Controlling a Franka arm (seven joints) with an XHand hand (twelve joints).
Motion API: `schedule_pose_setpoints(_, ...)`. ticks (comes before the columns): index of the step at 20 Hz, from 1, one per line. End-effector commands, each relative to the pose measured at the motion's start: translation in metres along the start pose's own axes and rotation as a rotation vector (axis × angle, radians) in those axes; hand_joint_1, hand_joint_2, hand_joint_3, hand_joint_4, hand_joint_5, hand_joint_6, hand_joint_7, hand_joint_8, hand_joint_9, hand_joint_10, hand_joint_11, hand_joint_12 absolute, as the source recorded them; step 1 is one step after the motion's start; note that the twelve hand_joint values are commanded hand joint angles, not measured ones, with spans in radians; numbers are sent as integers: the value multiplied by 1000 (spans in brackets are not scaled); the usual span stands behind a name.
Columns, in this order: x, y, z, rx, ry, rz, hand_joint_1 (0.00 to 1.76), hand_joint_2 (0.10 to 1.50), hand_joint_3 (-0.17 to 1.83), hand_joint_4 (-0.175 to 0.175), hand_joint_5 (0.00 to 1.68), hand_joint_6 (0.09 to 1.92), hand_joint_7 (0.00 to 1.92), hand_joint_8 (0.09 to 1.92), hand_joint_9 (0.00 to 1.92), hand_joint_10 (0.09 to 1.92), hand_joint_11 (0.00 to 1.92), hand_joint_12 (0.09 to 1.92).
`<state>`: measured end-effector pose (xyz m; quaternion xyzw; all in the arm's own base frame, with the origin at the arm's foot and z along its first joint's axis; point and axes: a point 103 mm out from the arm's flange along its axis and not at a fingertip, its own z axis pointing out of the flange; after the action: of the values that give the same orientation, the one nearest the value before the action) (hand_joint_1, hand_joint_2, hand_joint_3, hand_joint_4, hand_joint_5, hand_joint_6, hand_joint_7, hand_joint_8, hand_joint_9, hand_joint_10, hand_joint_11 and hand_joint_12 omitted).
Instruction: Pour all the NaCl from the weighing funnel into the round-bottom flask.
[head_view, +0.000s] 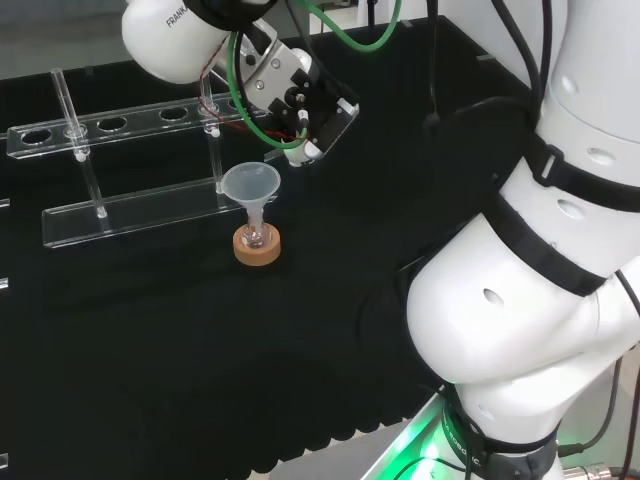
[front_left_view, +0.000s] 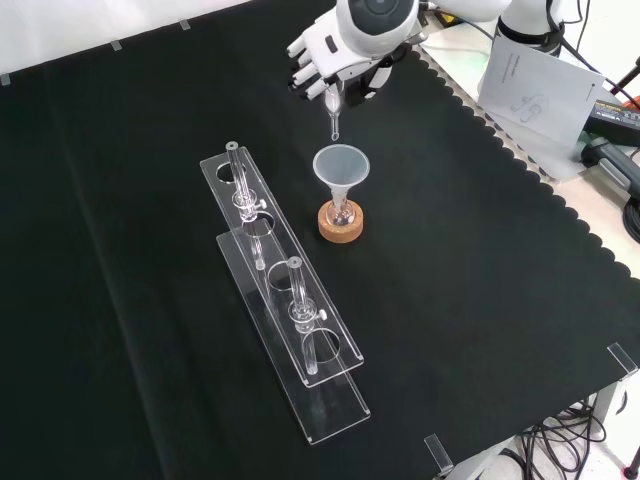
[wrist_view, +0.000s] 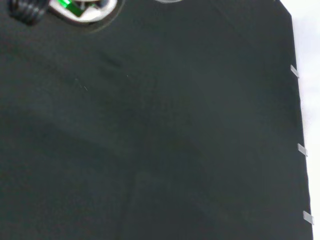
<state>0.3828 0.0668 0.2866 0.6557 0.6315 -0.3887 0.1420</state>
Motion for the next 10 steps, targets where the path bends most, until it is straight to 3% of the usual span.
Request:
schedule_pose_setpoints(1,21,-1,-8,-6,-79,-27,1090,718,608,175,1186,808,639,660,1023,347,799,1046)
schedule_pose_setpoints(10,24,-1,-13,-16,-96,-25,1090,718,608,175,1185,809,640,657,1021,341,794,1046)
